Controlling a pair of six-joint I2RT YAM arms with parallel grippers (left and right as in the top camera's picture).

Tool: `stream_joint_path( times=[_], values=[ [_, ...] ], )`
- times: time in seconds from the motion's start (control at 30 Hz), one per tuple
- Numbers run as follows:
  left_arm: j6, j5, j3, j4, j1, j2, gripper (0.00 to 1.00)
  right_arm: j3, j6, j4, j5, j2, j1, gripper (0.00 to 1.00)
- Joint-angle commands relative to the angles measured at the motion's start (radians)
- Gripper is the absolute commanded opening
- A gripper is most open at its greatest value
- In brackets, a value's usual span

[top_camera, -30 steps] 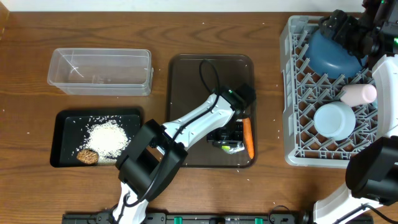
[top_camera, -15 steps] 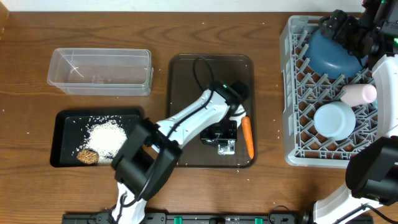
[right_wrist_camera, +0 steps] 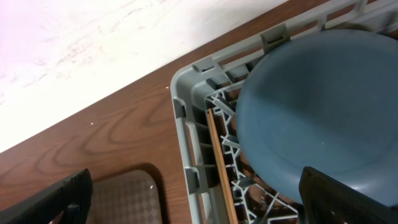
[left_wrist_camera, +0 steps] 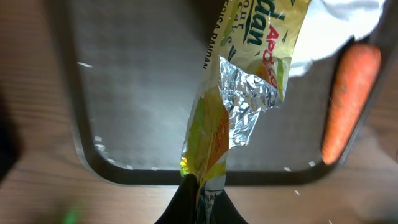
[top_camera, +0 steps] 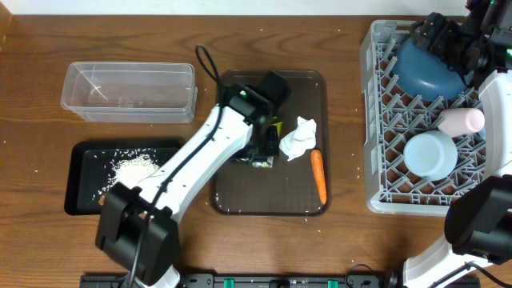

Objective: Sort waste into correct bins and load items into the dishwasher rack
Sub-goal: 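Carry the wrapper left and drop it into the clear bin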

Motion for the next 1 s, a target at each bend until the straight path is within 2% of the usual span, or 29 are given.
stream_joint_path(
  times=[0.0, 0.17, 0.3, 0.5, 0.63, 0.67, 0.73, 0.83, 0.9, 0.97],
  values=[
    [0.01, -0.143, 0.022, 0.005, 0.019, -0.03, 0.06, 0.0, 0.006, 0.0, -0.007, -0.004, -0.017, 0.99],
    [-0.132, -0.38, 0.022, 0.098, 0.055, -0.032, 0.06, 0.0, 0.006, -0.001, -0.007, -0.004, -0.017, 0.99],
    [-0.257, -0.47, 0.022, 0.205, 0.116, -0.032, 0.06, 0.0, 0.006, -0.001, -0.007, -0.004, -0.017, 0.99],
    [-0.42, -0.469, 0.022, 0.32, 0.289, -0.031, 0.06, 0.0, 0.006, -0.001, -0.007, -0.004, -0.017, 0.99],
    [-0.605, -0.45, 0.019, 0.328, 0.428, -0.03, 0.07, 0.0, 0.006, -0.001, -0.007, -0.004, -0.017, 0.99],
    [-0.651, -0.446, 0.016, 0.329, 0.455, -0.03, 0.08, 0.0, 0.006, -0.001, -0.007, -0.004, -0.017, 0.99],
    [-0.731, -0.438, 0.013, 0.346, 0.505, -0.025, 0.17, 0.0, 0.006, -0.001, -0.007, -0.004, -0.017, 0.99],
    [-0.736, -0.417, 0.013, 0.396, 0.56, -0.011, 0.17, 0.0, 0.006, -0.001, -0.007, -0.004, -0.017, 0.99],
    [-0.737, -0.386, 0.013, 0.413, 0.584, -0.003, 0.1, 0.0, 0.006, -0.001, -0.007, -0.004, -0.017, 0.99],
    [-0.744, -0.333, 0.013, 0.432, 0.603, 0.007, 0.09, 0.0, 0.006, -0.001, -0.007, -0.004, -0.017, 0.99]
  ],
)
